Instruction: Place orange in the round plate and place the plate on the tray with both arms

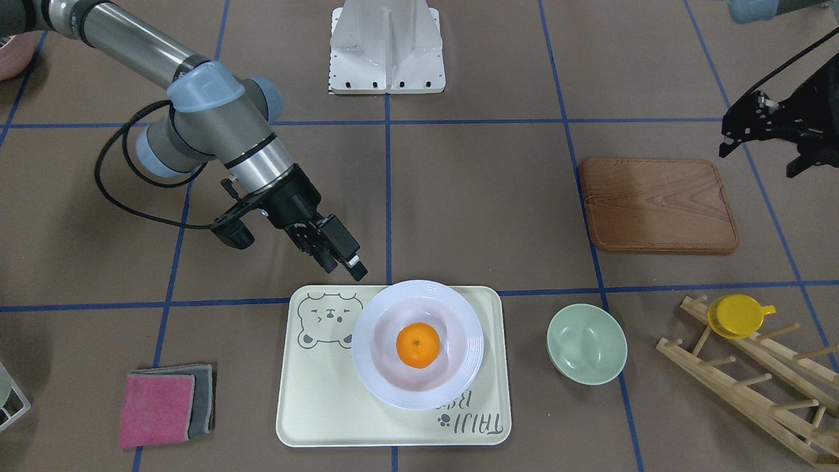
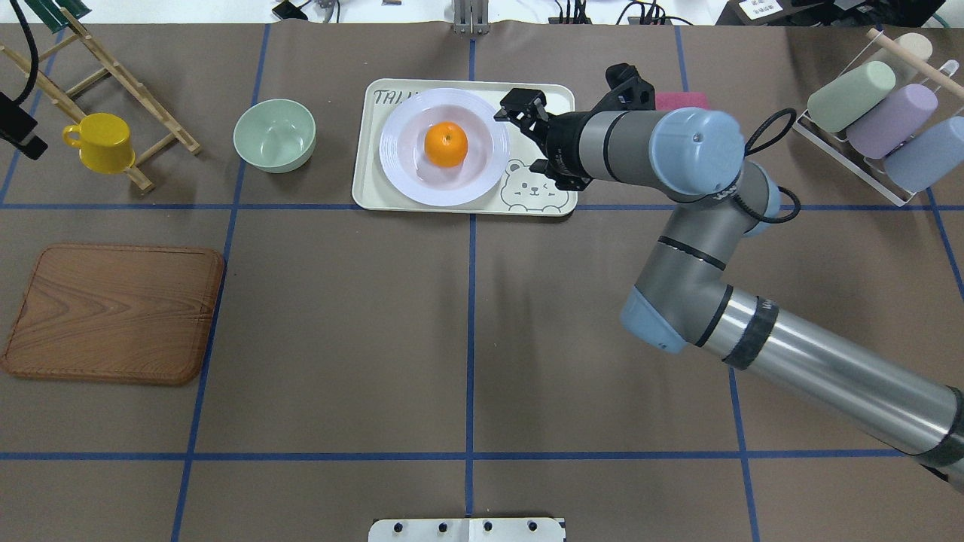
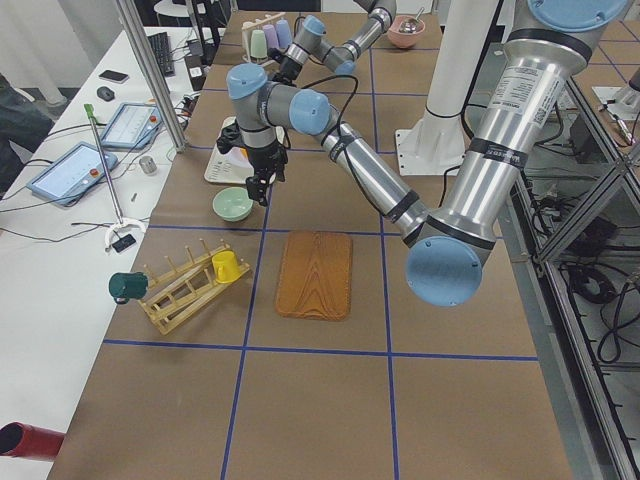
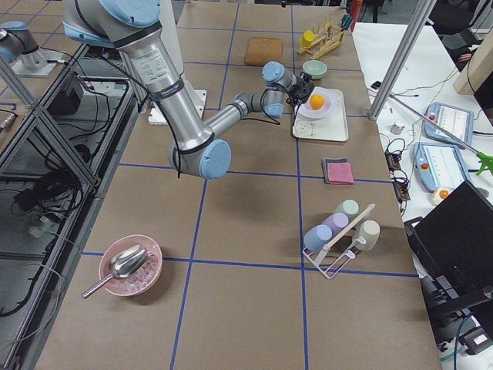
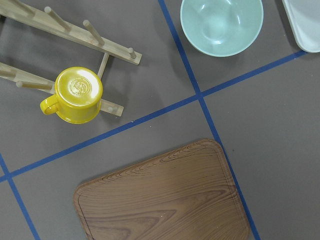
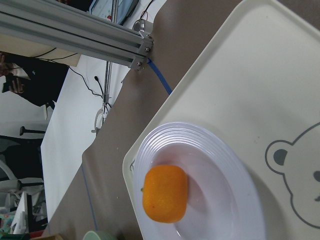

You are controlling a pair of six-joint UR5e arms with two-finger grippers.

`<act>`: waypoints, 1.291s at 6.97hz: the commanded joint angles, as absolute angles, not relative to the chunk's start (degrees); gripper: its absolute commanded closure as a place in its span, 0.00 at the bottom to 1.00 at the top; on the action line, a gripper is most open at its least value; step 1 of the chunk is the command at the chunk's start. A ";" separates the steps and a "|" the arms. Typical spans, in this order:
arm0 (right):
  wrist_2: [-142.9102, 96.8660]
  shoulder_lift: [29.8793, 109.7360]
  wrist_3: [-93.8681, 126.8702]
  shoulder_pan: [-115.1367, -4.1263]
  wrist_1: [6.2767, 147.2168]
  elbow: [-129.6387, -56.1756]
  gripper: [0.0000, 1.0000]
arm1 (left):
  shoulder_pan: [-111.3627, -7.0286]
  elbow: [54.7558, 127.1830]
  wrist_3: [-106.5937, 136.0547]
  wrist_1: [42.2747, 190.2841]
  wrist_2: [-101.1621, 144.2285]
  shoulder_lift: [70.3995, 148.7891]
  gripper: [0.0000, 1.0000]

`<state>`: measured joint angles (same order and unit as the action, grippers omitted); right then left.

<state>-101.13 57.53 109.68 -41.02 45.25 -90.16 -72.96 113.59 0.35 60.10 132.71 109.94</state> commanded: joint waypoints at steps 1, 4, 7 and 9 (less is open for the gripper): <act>-124.41 66.75 87.43 -53.80 61.12 -100.61 0.00 | -76.53 111.20 -0.26 60.03 132.63 108.38 0.01; -127.75 84.31 41.21 -63.27 61.87 -102.21 0.00 | -80.24 94.72 -6.24 70.59 130.87 107.76 0.01; -126.39 95.26 -0.93 -80.10 73.76 -101.51 0.00 | -83.48 79.84 -9.65 84.44 130.87 107.23 0.01; -126.74 94.23 -8.35 -85.42 85.03 -100.99 0.00 | -86.29 77.87 -10.20 85.43 131.48 105.14 0.01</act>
<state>-126.72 94.50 -4.07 -82.64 78.73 -101.21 -84.65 79.15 -9.78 84.44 131.14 106.65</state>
